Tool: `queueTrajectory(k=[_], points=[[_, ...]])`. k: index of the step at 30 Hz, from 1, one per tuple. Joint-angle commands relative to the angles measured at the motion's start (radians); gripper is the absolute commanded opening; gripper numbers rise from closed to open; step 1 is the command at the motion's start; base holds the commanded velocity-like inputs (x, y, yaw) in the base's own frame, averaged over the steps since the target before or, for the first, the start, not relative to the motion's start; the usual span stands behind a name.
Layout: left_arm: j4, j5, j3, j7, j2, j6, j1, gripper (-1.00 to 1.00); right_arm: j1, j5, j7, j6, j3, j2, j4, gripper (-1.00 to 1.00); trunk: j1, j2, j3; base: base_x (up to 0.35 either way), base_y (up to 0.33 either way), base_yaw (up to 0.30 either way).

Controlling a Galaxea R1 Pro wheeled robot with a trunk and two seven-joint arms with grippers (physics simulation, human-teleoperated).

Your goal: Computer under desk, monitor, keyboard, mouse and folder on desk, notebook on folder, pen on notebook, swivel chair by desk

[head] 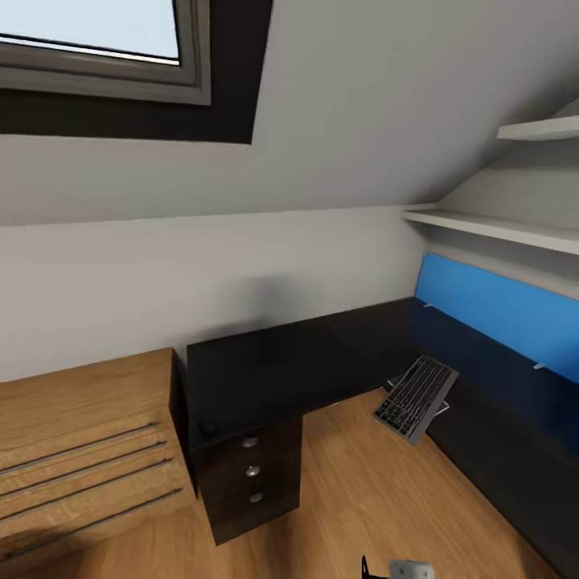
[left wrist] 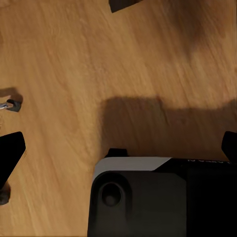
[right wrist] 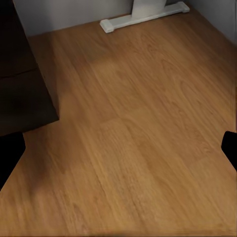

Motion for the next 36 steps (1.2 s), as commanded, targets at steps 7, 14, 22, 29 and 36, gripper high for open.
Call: queueTrajectory(k=[7,14,22,29,36], points=[[0.001,-0.008,-0.003,0.008,-0.001,-0.002,-0.001,1.00,-0.001,0.000,-0.007,-0.003,0.007,0.000,0.002,1.00,0.001,-0.002,-0.002,0.023,0.039,-0.286],[0.001,-0.008,-0.003,0.008,-0.001,-0.002,-0.001,1.00,-0.001,0.000,-0.006,-0.003,0.007,-0.001,0.002,1.00,0.001,-0.002,-0.002,0.001,0.002,-0.298],[0.001,-0.007,0.001,0.009,-0.001,-0.090,-0.001,1.00,-0.001,0.000,-0.007,-0.002,0.006,-0.001,0.001,1.00,0.001,-0.002,-0.003,0.000,0.000,-0.300],[0.001,-0.007,0.001,0.010,-0.001,-0.128,-0.001,1.00,-0.001,-0.001,-0.008,-0.001,0.006,0.000,0.001,1.00,0.001,-0.002,-0.008,0.000,0.000,-0.209],[-0.001,-0.007,0.000,0.010,-0.008,-0.142,-0.001,1.00,-0.001,-0.001,-0.009,-0.001,0.006,0.000,0.001,1.00,0.001,-0.002,-0.018,0.000,0.000,-0.025]])
